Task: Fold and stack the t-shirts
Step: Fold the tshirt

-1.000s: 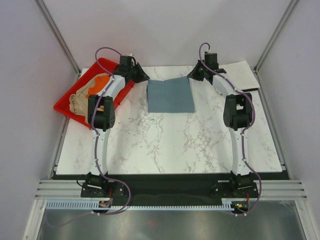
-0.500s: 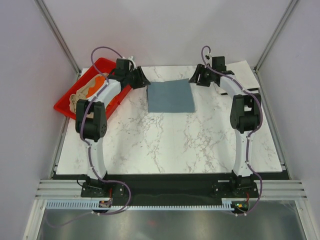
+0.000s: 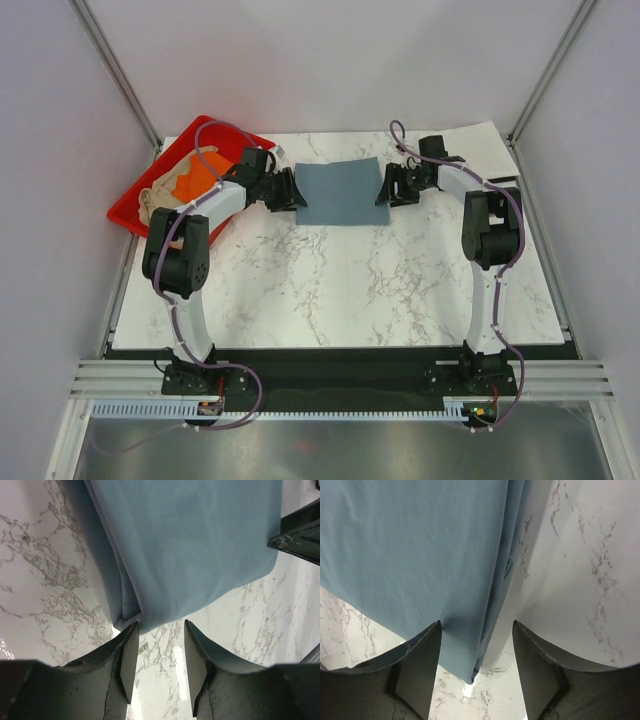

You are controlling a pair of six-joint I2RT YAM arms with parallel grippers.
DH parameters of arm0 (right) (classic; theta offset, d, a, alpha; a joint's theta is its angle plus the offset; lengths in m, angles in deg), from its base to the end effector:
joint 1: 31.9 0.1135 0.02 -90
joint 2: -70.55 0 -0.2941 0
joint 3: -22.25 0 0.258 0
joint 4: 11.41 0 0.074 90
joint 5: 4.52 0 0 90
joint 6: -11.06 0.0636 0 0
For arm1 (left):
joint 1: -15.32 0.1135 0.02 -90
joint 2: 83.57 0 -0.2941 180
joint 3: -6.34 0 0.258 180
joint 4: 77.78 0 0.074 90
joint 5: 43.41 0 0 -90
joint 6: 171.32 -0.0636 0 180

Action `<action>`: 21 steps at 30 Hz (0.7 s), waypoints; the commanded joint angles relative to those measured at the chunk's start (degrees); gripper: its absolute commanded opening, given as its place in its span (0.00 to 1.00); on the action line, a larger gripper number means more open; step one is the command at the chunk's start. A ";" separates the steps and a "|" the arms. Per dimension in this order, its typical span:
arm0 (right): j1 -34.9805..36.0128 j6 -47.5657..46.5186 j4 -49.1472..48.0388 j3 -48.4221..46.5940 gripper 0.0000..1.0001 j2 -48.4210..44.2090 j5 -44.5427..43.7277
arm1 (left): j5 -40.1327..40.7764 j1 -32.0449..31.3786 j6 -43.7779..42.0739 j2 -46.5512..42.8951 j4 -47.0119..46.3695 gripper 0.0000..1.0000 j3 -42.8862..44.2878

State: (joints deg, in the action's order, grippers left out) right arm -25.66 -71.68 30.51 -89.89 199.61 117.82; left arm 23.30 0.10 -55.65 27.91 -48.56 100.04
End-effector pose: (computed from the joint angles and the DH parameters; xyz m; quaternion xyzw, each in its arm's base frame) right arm 0.5115 0.0902 0.1575 -0.0666 0.9258 0.2967 0.2246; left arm 0.4408 -0.1460 0.2115 -0.0093 0.9142 -0.3014 0.2707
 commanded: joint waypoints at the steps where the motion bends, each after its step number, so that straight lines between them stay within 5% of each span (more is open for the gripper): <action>1: 0.00 -4.36 1.41 0.17 0.67 -2.41 2.11 | -1.41 0.19 -2.56 2.16 -1.36 0.48 0.00; 15: 0.00 -4.98 2.82 4.65 0.48 -3.63 4.66 | -2.46 0.19 -2.03 5.41 -2.32 0.29 -0.44; 21: 0.00 -4.02 2.38 6.23 0.08 -4.33 4.32 | -1.59 0.28 -0.45 5.94 0.22 0.12 -0.36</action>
State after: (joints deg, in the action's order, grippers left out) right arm -25.73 -74.76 32.52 -84.82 198.40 121.79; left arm 21.99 0.14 -56.07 33.09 -49.35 99.74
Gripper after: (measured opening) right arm 0.134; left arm 0.149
